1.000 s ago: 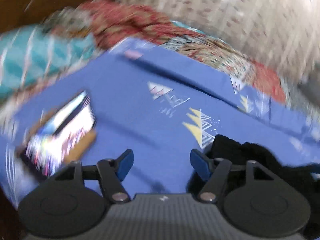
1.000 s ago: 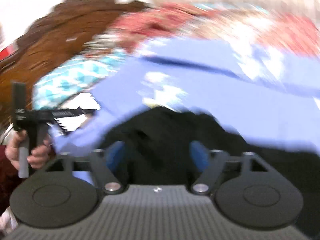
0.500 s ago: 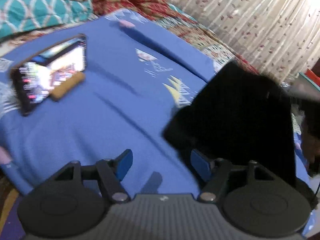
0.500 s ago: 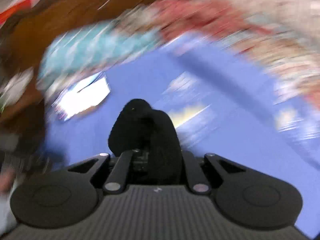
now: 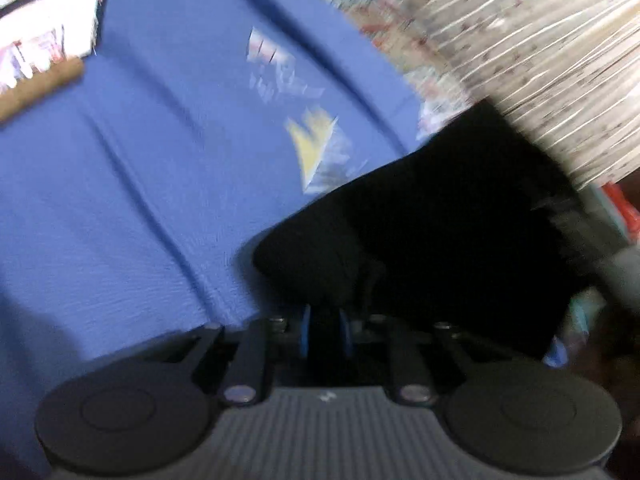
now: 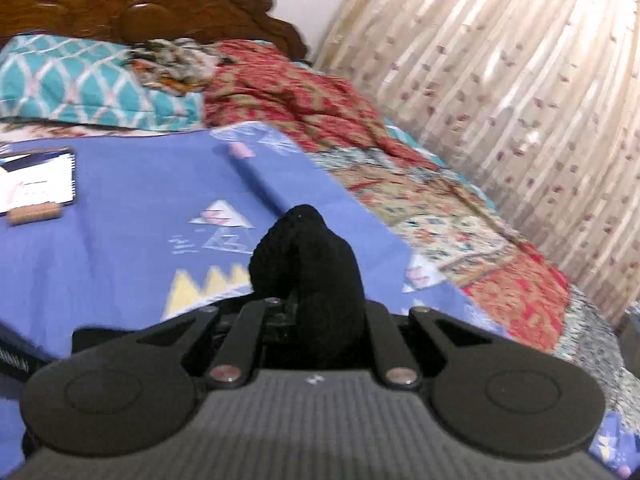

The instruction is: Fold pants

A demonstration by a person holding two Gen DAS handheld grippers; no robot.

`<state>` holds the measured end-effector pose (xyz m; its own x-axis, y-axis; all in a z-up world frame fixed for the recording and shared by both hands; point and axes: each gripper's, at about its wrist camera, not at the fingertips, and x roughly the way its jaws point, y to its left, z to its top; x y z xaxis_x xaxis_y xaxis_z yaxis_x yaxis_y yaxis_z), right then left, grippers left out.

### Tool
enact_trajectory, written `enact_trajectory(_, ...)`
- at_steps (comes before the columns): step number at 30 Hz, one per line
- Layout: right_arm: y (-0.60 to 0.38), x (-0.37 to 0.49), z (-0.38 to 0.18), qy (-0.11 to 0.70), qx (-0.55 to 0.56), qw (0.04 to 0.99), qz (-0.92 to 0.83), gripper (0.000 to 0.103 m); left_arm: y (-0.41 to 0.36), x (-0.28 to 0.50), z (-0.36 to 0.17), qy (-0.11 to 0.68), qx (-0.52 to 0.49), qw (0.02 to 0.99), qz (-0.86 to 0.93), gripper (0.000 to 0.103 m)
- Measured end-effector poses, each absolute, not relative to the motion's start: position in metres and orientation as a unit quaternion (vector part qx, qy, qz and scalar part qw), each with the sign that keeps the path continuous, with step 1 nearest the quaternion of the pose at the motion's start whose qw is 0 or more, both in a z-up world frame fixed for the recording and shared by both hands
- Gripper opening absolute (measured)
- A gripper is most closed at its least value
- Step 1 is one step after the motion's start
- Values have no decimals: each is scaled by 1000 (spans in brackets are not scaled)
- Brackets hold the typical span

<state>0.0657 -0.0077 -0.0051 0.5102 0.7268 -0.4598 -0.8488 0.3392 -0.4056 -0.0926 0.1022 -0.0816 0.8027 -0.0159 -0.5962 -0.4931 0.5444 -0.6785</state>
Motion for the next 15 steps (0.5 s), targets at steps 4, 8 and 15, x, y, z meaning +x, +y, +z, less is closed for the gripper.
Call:
enact_trajectory(4, -19, 37, -17, 109, -322, 764, 548, 12, 99, -144, -62, 237, -471, 839, 137, 13)
enact_trajectory(8, -16, 4, -42, 146, -344, 688, 621, 15, 93, -162, -82, 256, -485, 823, 147, 13)
enact_trajectory(15, -15, -40, -78, 129, -425, 626, 641, 30, 92, -173, -96, 275, -497, 808, 160, 19)
